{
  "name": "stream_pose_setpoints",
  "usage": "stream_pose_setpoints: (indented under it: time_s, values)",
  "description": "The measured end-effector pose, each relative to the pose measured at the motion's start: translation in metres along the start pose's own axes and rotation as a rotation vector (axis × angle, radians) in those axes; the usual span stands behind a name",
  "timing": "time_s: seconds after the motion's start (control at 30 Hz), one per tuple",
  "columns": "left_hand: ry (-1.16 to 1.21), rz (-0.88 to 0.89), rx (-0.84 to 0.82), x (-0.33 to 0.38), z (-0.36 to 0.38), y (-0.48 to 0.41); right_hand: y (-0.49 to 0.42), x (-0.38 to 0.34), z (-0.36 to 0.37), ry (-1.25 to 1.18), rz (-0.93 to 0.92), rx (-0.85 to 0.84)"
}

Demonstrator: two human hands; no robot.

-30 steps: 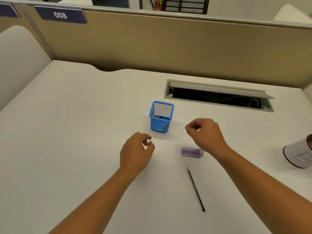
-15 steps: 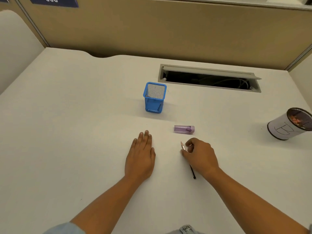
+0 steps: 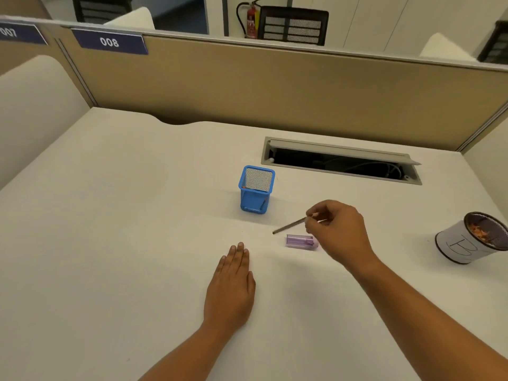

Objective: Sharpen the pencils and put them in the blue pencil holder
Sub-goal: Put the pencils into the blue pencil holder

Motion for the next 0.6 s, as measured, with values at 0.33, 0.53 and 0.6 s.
stream_pose_setpoints:
  time_s: [0.33, 0.53, 0.6]
  values:
    - [0.013, 0.011, -0.008, -0.002, 0.001, -0.003, -0.077, -0.055, 0.014, 0.013, -0.161, 0.041]
    - [0.03, 0.022, -0.005, -0.001, 0.0, -0.005, -0.106, -0.049, 0.052, 0.303, -0.225, -0.043]
    - [0.026, 0.024, 0.006, -0.001, 0.001, -0.005, -0.114, -0.046, 0.062, 0.352, -0.219, -0.067]
Point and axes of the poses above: each hand's wrist, its own y-axis away from the middle knuckle, its own z-axis out of the palm, x = y × z, the point moved 3 cm from there along -y, towards the middle knuckle, and after that the axes turned 2 degrees about -y, right-handed, at the moved point
